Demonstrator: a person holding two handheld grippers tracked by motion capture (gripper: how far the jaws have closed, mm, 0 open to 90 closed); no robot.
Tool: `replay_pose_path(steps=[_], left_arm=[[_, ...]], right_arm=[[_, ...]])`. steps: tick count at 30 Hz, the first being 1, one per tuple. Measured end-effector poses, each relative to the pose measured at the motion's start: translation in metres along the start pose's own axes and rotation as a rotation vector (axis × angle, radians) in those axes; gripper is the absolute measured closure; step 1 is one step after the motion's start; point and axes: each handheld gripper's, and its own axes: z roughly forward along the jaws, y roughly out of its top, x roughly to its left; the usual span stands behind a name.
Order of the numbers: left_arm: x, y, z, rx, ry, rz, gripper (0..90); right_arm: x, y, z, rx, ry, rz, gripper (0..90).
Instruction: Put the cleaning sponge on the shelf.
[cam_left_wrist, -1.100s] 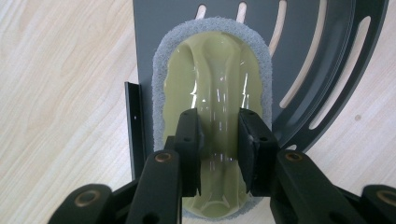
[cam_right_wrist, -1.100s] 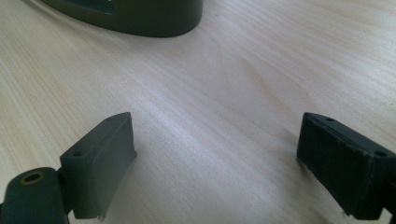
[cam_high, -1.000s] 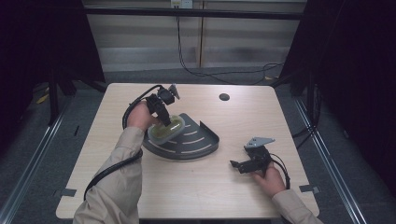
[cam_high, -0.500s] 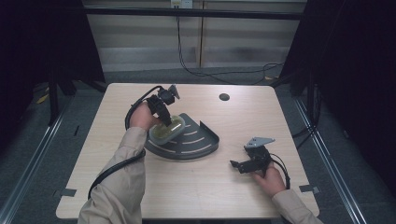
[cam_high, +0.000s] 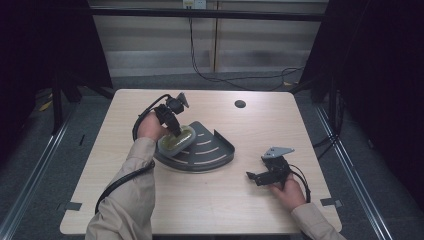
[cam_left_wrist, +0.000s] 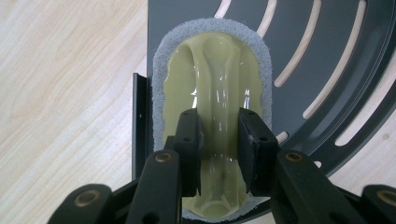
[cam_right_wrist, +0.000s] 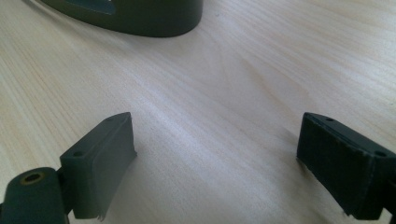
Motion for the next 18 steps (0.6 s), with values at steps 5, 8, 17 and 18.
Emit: replay_pose_path(steps=[5, 8, 17, 18], left_arm=[[0.0020, -0.0020, 0.0022, 0.001, 0.000, -0.004, 71.4], [0.0036, -0.0030, 0.0038, 0.000, -0.001, -0.010, 71.4], [0.0083, -0.0069, 0.0090, 0.003, -0.004, -0.028, 71.4], [0.0086, -0.0074, 0.0094, 0.002, -0.002, -0.030, 71.4]], right_arm=[[0.0000, 0.0000, 0.0000, 0.000, 0.000, 0.000, 10.8], [0.0000, 0.0000, 0.0000, 0.000, 0.000, 0.000, 10.8], [0.0000, 0.0000, 0.0000, 0.000, 0.001, 0.000, 10.8], [0.0000, 0.0000, 0.0000, 0.000, 0.000, 0.000, 10.8]])
